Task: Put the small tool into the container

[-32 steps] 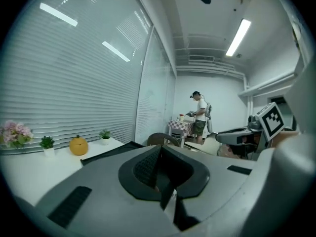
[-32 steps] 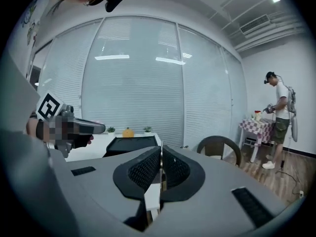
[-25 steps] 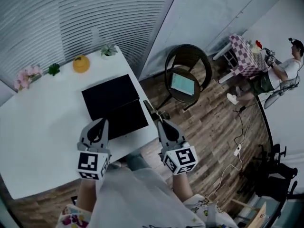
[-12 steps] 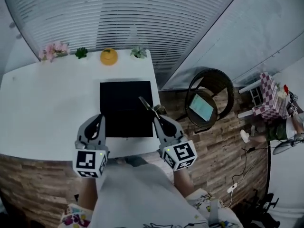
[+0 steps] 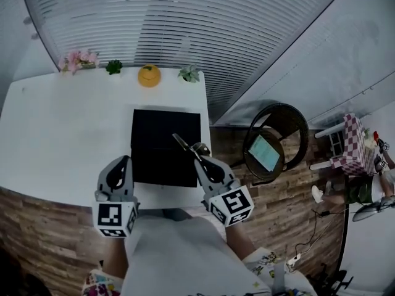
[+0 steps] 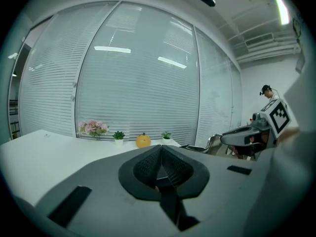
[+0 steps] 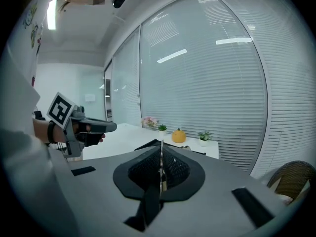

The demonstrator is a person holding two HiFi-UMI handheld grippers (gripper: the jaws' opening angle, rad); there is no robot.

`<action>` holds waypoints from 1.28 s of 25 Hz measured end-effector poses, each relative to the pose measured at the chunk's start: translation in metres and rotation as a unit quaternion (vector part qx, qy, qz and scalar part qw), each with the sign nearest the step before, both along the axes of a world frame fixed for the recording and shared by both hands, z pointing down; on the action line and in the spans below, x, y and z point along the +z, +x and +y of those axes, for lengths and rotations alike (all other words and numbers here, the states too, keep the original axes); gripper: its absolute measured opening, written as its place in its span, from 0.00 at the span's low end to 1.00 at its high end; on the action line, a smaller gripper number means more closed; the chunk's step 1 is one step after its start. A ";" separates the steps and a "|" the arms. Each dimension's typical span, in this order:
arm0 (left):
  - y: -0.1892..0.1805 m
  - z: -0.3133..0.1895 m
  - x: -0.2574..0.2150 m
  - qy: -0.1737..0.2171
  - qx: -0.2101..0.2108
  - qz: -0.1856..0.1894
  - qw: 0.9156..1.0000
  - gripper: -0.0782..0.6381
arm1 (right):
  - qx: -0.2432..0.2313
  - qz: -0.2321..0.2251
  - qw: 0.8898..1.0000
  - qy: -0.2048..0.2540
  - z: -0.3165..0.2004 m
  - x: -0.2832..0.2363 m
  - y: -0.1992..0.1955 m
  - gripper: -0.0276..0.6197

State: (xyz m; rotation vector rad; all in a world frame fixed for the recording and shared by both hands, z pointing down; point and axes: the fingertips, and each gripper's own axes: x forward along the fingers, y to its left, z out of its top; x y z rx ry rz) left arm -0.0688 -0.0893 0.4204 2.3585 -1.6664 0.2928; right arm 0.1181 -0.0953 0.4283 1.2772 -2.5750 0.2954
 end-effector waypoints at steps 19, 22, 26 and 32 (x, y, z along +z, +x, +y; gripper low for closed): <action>-0.015 -0.017 0.017 -0.024 0.018 0.006 1.000 0.12 | -0.050 -0.002 0.998 -0.042 -0.002 0.019 -0.048 0.06; -0.015 -0.017 0.021 -0.030 0.021 0.008 0.999 0.12 | -0.062 0.000 0.997 -0.052 0.002 0.025 -0.053 0.06; -0.016 -0.017 0.028 -0.041 0.025 0.006 0.999 0.12 | -0.079 -0.003 0.994 -0.072 0.006 0.031 -0.061 0.06; -0.016 -0.014 0.037 -0.052 0.029 0.004 0.998 0.12 | -0.112 -0.013 0.989 -0.097 0.015 0.042 -0.071 0.06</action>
